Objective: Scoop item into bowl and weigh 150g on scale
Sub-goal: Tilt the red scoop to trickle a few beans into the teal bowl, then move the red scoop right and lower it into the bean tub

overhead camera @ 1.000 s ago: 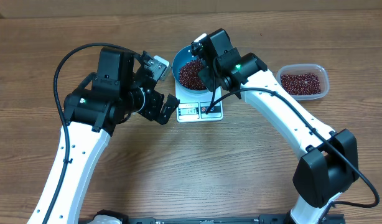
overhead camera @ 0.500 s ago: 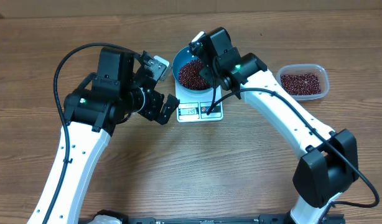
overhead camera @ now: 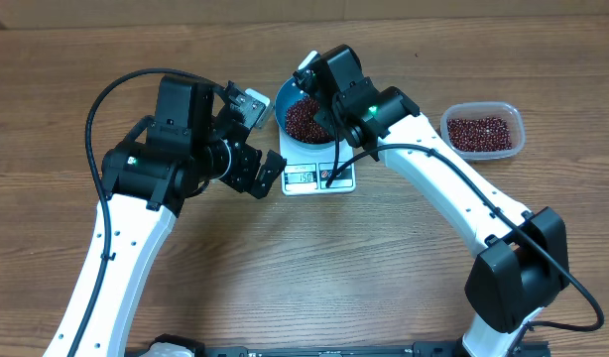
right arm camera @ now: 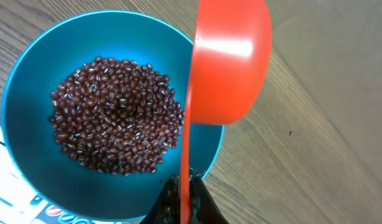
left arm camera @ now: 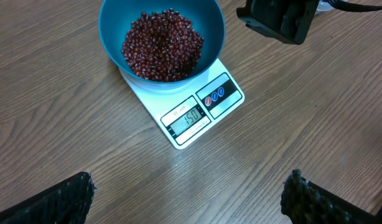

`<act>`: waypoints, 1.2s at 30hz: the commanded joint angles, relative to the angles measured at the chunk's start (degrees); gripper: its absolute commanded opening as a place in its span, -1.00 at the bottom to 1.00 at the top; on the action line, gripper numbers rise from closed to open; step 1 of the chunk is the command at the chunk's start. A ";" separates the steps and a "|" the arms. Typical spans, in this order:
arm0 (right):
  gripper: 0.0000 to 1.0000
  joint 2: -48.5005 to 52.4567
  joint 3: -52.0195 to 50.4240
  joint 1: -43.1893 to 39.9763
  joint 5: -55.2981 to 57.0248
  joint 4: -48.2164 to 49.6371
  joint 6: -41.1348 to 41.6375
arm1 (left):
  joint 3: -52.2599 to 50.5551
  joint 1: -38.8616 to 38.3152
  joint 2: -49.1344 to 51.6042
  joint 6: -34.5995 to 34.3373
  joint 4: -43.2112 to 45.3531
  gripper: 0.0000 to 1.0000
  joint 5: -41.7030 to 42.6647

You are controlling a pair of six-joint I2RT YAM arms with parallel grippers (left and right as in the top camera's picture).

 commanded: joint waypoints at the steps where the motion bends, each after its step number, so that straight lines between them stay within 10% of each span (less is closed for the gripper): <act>1: -0.93 -2.64 3.23 -1.75 -4.59 -1.01 3.56 | 0.83 0.11 0.35 0.85 0.09 0.99 0.42; 23: -0.93 -15.56 6.64 -45.83 -55.17 -18.91 24.74 | 0.83 0.11 0.35 0.85 0.09 0.99 0.42; 36: -0.93 -14.32 -8.72 -50.36 -48.22 -15.26 54.45 | 0.83 0.09 0.35 0.85 0.09 0.99 0.42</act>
